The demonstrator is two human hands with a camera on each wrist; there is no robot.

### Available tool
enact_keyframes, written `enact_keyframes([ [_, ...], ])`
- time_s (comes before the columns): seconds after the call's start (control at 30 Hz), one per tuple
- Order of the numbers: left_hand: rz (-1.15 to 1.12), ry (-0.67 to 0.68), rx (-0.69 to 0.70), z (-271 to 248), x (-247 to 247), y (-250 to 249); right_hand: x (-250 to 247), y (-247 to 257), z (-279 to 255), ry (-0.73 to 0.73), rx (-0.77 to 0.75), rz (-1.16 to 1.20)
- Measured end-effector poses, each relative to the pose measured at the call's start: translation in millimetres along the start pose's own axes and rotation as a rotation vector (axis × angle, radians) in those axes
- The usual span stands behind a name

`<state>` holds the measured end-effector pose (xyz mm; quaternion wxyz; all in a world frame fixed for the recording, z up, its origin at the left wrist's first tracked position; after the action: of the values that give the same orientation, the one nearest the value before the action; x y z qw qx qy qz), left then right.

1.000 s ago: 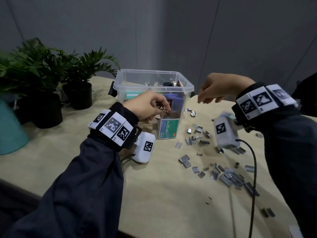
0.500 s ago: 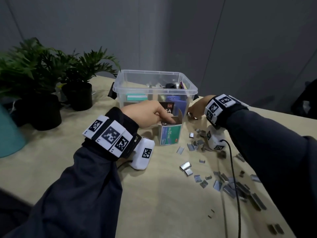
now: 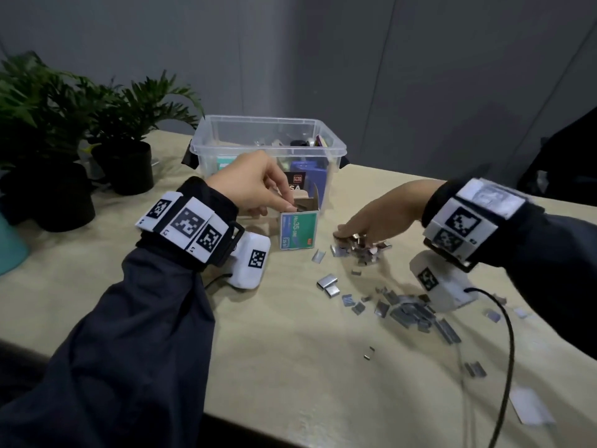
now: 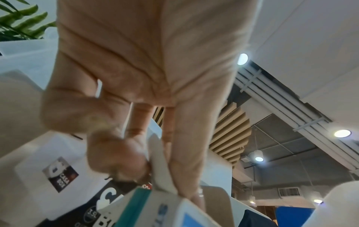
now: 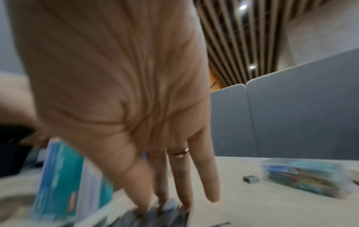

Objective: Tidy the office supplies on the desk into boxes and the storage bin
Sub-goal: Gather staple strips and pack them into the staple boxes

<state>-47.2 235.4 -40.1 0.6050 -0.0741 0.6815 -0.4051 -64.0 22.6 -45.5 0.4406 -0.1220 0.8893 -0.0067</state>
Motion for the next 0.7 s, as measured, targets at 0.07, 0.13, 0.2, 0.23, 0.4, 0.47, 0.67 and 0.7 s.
enact_keyframes([
  [0.07,0.019,-0.016,-0.002,0.8,0.6,0.4,-1.2,-11.4,-10.0,-0.016,0.007,0.076],
  [0.13,0.019,-0.026,-0.009,2.1,1.6,1.3,-0.4,-21.2,-14.1,-0.061,0.023,0.128],
  [0.2,0.01,-0.022,-0.021,3.0,2.0,1.7,5.9,-25.8,-11.1,-0.036,0.024,0.193],
  [0.23,0.014,-0.012,-0.025,3.2,2.2,1.4,9.8,-25.8,-7.5,-0.018,0.018,0.219],
  [0.4,0.03,0.012,-0.049,5.1,4.8,0.3,16.6,-12.1,5.9,-0.049,-0.067,0.381],
  [0.47,0.015,0.011,-0.059,4.8,5.8,0.6,15.9,-7.5,9.3,-0.073,-0.075,0.352],
  [0.67,0.031,-0.149,-0.02,5.5,2.1,1.7,20.4,1.5,13.5,-0.107,-0.12,0.433],
  [0.7,0.03,-0.137,-0.025,5.9,2.9,1.4,21.4,2.8,13.4,-0.143,-0.106,0.382],
])
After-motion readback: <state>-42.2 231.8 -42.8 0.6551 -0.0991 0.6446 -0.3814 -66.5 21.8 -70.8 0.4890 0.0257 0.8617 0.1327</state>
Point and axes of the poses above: each hand's wrist, its own z-axis towards the middle knuckle, its own x-axis out of the palm, y = z × x, the point moved 1 cm from there along z, towards the middle knuckle, and after that the axes turned 3 degrees about y, right-handed, at the moved point
